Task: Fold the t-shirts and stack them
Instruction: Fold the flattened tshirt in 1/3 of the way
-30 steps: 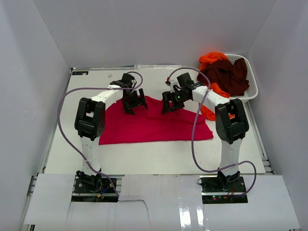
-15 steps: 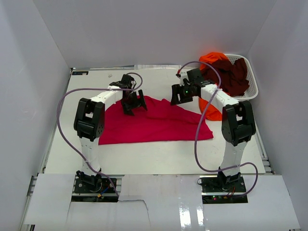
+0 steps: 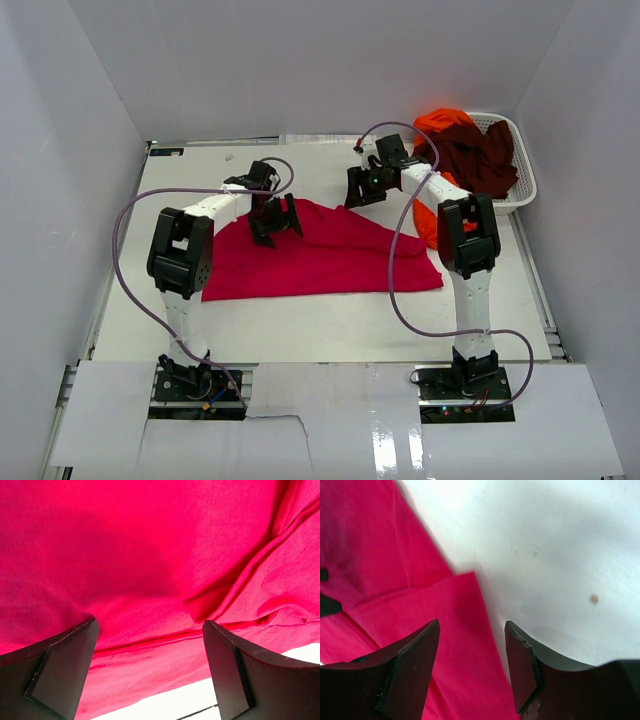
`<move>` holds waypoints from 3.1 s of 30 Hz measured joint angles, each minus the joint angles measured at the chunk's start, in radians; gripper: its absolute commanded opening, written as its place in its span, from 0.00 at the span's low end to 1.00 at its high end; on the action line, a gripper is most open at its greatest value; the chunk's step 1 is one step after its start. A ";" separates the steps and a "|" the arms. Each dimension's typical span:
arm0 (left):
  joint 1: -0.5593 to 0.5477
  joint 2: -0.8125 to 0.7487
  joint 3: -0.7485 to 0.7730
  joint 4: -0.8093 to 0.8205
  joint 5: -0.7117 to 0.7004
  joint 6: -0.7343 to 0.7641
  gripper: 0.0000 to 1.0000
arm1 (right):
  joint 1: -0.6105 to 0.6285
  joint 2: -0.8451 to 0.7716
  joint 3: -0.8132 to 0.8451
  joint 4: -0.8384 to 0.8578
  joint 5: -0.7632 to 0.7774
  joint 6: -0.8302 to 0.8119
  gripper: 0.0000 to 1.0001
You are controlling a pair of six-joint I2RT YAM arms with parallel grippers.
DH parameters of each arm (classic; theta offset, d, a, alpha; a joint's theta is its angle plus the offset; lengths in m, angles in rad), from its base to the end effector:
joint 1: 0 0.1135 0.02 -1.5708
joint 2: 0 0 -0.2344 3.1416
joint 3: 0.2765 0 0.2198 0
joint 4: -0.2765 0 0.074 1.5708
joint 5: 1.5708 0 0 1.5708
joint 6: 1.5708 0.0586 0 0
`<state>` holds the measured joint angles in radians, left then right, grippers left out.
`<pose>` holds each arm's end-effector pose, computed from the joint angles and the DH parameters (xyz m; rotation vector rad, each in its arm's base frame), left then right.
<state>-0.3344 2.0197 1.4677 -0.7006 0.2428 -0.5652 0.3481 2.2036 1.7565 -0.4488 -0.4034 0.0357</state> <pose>0.3488 -0.1361 0.1406 -0.2789 2.9021 -0.5236 0.4200 0.1769 0.1653 -0.5606 2.4180 0.6626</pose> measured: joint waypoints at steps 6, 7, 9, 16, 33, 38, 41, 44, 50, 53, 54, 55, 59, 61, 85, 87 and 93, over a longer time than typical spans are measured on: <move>0.000 -0.024 -0.038 0.006 0.000 0.002 0.97 | 0.000 0.082 0.111 -0.001 -0.059 -0.012 0.56; 0.000 -0.027 -0.042 0.007 -0.001 0.002 0.97 | 0.000 0.088 0.113 -0.002 -0.067 -0.012 0.57; 0.000 -0.032 -0.048 0.006 -0.001 0.004 0.97 | 0.000 0.096 0.113 -0.008 -0.080 -0.013 0.59; 0.000 -0.036 -0.053 0.006 -0.003 0.005 0.97 | 0.001 0.103 0.111 -0.024 -0.109 -0.022 0.23; 0.000 -0.057 -0.081 0.005 -0.013 0.008 0.97 | 0.001 0.103 0.071 -0.041 -0.140 -0.050 0.38; 0.000 -0.057 -0.081 0.005 -0.015 0.008 0.97 | 0.001 0.103 0.060 -0.043 -0.146 -0.053 0.08; 0.000 -0.057 -0.081 0.005 -0.016 0.009 0.97 | 0.001 0.103 0.060 -0.042 -0.145 -0.046 0.08; 0.000 -0.058 -0.083 0.005 -0.018 0.012 0.97 | 0.001 0.103 0.061 -0.041 -0.137 -0.043 0.08; 0.000 -0.072 -0.103 0.006 -0.018 0.016 0.97 | -0.008 0.103 0.099 -0.034 -0.087 -0.010 0.08; 0.000 -0.082 -0.117 0.012 -0.018 0.017 0.97 | -0.028 0.103 0.143 -0.026 -0.068 0.006 0.08; 0.000 -0.084 -0.121 0.013 -0.019 0.017 0.97 | -0.037 0.103 0.162 -0.023 -0.066 0.011 0.08; 0.000 -0.085 -0.124 0.014 -0.018 0.018 0.97 | -0.047 0.103 0.182 -0.021 -0.066 0.016 0.08; 0.000 -0.087 -0.126 0.019 -0.018 0.023 0.97 | -0.087 0.116 0.268 -0.002 -0.058 0.031 0.11; 0.000 -0.087 -0.126 0.017 -0.018 0.024 0.97 | -0.113 0.135 0.320 0.014 -0.060 0.039 0.15; 0.000 -0.166 -0.235 0.026 -0.016 0.051 0.97 | -0.165 0.291 0.426 0.111 -0.071 0.095 0.45; 0.000 -0.167 -0.237 0.022 -0.016 0.054 0.97 | -0.166 0.300 0.426 0.119 -0.087 0.103 0.46; 0.000 -0.168 -0.237 0.019 -0.016 0.061 0.97 | -0.164 0.319 0.381 0.131 -0.167 0.124 0.50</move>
<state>-0.3340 1.8515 1.2308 -0.6815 0.2268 -0.5041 0.1837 2.5221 2.1380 -0.3176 -0.5705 0.1596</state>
